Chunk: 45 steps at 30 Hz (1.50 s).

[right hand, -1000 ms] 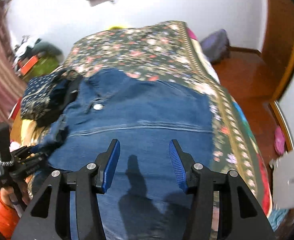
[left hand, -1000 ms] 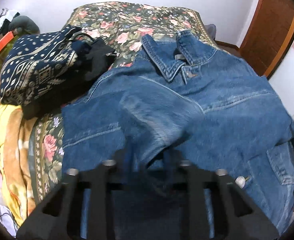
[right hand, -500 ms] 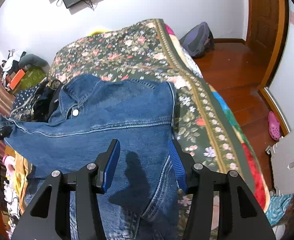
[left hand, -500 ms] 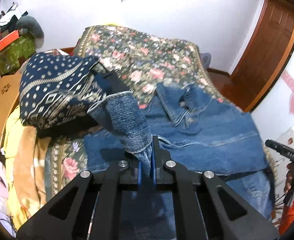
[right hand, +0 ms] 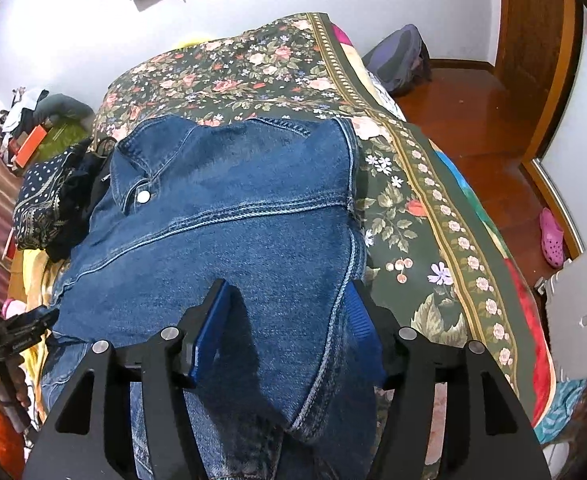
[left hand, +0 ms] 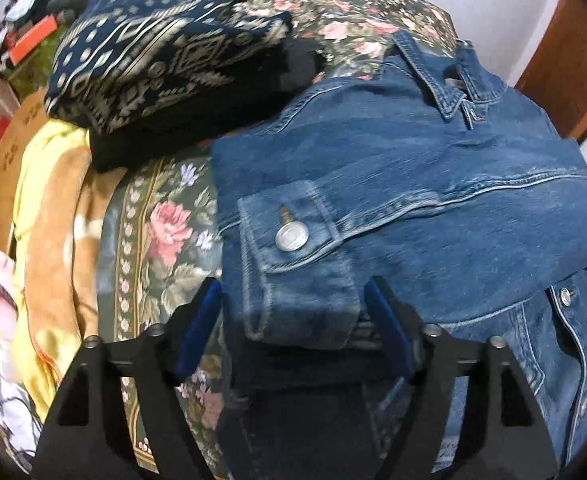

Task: Fold large clothes

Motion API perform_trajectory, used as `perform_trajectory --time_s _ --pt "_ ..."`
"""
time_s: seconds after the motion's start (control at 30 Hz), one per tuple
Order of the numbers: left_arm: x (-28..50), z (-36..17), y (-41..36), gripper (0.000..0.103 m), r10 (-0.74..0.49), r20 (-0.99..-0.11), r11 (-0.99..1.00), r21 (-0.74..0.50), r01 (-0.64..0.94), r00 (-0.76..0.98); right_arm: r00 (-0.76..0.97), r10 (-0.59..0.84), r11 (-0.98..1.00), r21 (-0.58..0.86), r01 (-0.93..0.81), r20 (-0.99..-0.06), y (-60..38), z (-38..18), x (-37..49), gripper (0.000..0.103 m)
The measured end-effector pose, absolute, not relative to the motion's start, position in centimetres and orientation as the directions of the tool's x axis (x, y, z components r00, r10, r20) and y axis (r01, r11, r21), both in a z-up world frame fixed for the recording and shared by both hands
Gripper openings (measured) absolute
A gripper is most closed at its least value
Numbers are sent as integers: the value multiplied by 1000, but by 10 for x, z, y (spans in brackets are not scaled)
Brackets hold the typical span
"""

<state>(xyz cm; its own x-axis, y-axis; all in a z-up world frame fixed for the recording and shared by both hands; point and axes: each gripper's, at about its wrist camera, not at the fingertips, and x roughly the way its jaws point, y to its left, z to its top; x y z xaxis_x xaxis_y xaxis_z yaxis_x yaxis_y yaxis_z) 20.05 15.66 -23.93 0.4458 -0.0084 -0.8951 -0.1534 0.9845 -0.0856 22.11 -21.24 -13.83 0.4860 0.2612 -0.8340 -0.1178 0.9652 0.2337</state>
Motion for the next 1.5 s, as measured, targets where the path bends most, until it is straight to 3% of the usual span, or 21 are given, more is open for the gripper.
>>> perform_trajectory --time_s 0.17,0.33,0.5,0.8,0.97,1.2,1.27,1.3,1.4,1.43,1.5 --pt "197 -225 177 76 -44 -889 978 -132 -163 455 479 274 962 245 -123 -834 -213 -131 226 56" --pt "210 -206 197 76 7 -864 975 -107 -197 503 522 262 965 226 -133 -812 -217 -114 236 56" --pt "233 -217 238 76 -32 -864 935 -204 -290 503 548 262 964 238 -116 -794 -227 -104 253 56" --pt "263 -293 267 76 -317 -854 808 -471 -354 414 429 353 928 371 -44 -832 -248 -143 300 56" --pt "270 -322 283 76 -448 -773 675 -622 -396 450 337 454 878 479 -9 -825 -252 -175 325 56" --pt "286 -332 291 76 -534 -659 551 -747 -373 530 351 507 843 538 -12 -787 -245 -179 340 58" --pt "290 -330 285 63 -520 -666 562 -738 -373 534 362 489 854 520 -14 -794 -242 -178 340 50" --pt "292 -329 280 44 -499 -696 597 -708 -378 516 363 478 861 509 -13 -800 -241 -177 339 37" --pt "294 -314 260 17 -388 -790 728 -579 -368 475 363 519 836 549 -24 -774 -244 -169 334 10" --pt "293 -305 253 9 -348 -810 765 -537 -356 472 378 525 829 559 -24 -763 -246 -164 330 9" --pt "290 -280 236 8 -245 -842 848 -426 -314 480 407 525 828 559 -40 -748 -247 -151 323 9"
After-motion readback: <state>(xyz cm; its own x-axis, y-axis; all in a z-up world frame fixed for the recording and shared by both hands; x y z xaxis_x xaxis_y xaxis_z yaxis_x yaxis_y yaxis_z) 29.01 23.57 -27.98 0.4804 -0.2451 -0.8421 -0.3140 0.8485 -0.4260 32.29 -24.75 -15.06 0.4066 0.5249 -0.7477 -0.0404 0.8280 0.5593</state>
